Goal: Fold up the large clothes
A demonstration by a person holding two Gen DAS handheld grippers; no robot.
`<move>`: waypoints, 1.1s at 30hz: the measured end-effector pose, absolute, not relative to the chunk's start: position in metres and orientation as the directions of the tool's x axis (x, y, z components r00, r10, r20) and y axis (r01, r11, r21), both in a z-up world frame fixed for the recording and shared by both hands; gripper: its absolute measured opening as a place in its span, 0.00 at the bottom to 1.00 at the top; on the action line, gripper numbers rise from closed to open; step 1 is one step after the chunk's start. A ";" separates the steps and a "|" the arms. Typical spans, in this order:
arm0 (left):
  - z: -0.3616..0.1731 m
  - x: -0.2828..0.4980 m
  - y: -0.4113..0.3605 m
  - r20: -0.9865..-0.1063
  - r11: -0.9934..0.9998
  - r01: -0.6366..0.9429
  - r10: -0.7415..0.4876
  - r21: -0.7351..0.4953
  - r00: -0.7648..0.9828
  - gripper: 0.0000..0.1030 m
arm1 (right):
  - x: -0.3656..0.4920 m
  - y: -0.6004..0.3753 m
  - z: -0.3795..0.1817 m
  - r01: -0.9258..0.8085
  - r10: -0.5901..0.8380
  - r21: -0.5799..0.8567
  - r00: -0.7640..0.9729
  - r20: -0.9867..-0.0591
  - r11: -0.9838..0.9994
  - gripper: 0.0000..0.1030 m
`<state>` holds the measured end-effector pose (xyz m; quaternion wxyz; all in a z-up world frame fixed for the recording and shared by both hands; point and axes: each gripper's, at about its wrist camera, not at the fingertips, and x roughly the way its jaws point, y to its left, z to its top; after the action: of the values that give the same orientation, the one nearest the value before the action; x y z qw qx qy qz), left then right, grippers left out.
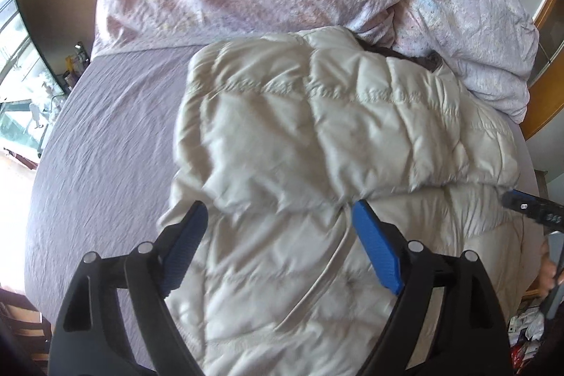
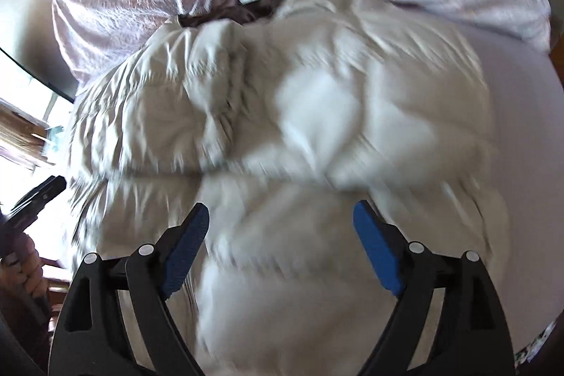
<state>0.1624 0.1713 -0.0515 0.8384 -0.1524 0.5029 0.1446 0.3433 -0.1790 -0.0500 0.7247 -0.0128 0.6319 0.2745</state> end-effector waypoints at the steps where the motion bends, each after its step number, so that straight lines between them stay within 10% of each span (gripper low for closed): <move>1: -0.052 0.151 0.175 -0.889 0.909 -0.402 0.091 -0.110 0.449 0.82 | 0.339 -0.197 -0.051 -0.407 0.385 0.338 0.037 -0.922 0.849 0.83; 21: -0.106 0.018 0.186 -0.930 0.854 -0.486 0.007 -0.186 0.368 0.80 | 0.293 -0.380 -0.098 -0.171 0.430 0.453 -0.155 -0.889 0.875 0.83; 33: -0.119 -0.002 0.173 -0.918 0.830 -0.483 -0.085 -0.280 0.388 0.59 | 0.277 -0.387 -0.109 -0.158 0.550 0.589 -0.233 -0.802 0.793 0.82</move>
<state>-0.0017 0.1728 -0.1192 0.7903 -0.2633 0.5387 0.1260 0.2772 -0.3870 -0.1086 0.6046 0.1345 0.7285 0.2926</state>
